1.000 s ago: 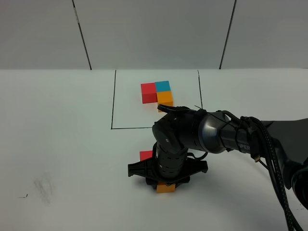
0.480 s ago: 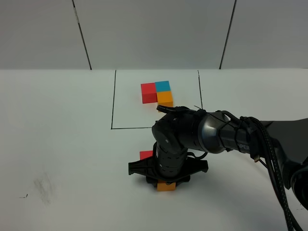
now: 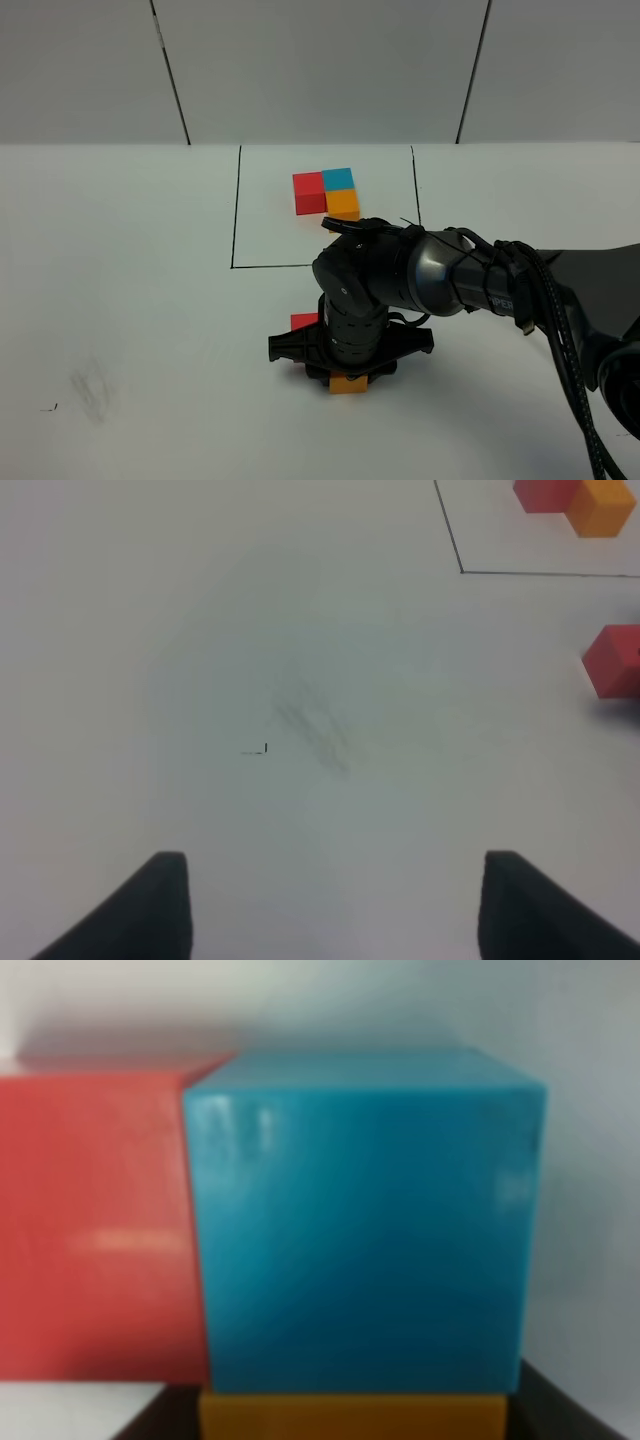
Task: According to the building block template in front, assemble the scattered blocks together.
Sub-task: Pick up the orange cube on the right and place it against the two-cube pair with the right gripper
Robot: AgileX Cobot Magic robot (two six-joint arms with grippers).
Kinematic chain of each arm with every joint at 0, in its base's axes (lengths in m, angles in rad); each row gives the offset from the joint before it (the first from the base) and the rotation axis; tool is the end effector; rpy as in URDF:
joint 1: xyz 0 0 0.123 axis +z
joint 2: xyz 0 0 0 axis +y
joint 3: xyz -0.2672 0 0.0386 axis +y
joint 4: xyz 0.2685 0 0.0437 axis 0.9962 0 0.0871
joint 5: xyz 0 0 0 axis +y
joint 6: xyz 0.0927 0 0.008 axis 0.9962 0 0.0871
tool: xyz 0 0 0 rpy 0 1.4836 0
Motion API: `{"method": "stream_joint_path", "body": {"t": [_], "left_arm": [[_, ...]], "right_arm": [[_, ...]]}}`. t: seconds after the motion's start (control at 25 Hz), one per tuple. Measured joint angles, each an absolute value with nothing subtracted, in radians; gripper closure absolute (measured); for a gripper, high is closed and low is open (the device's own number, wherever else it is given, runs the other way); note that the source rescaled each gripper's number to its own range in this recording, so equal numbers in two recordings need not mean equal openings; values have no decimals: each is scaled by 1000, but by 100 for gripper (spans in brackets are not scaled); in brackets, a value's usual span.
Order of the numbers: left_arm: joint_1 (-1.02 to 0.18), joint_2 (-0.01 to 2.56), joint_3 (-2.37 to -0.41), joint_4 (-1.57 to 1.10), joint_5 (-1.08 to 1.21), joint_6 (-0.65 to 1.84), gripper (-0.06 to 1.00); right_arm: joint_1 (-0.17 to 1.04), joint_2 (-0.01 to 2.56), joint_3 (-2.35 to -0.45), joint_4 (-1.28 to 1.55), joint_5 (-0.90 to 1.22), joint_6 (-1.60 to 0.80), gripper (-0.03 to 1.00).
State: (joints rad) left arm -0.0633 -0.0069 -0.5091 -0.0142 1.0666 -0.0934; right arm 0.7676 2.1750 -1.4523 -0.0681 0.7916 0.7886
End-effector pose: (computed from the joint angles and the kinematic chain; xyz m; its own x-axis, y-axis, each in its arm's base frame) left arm 0.0276 -0.0029 0.2886 -0.4513 -0.0717 -0.8895 0.0293 0.9950 -0.0951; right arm 0.3105 0.2934 0.0842 -0.9901 -0.0188 -0.1389 -0.0277 0.9977 0.0621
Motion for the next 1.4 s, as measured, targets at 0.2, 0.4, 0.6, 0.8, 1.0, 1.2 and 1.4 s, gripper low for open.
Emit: {"method": "stream_joint_path", "body": {"t": [0.2, 0.4, 0.6, 0.8, 1.0, 1.2, 1.4], "left_arm": [[-63, -7, -509, -14, 1067, -93, -2], [-63, -7, -509, -14, 1067, -93, -2], [-63, -7, -509, -14, 1067, -93, -2], [-63, -7, -509, -14, 1067, -93, -2], [-63, -7, -509, -14, 1067, -93, -2], [-63, -7, -509, -14, 1067, -93, -2], [-63, -7, -509, -14, 1067, -93, -2]], "right_arm": [[768, 2175, -1452, -92, 803, 813, 95], [768, 2175, -1452, -101, 810, 826, 95], [768, 2175, -1452, -107, 812, 830, 95], [768, 2175, -1452, -108, 813, 830, 95], [768, 2175, -1453, -103, 813, 818, 95], [768, 2175, -1456, -100, 819, 814, 95], [768, 2177, -1500, -101, 888, 813, 95]]}}
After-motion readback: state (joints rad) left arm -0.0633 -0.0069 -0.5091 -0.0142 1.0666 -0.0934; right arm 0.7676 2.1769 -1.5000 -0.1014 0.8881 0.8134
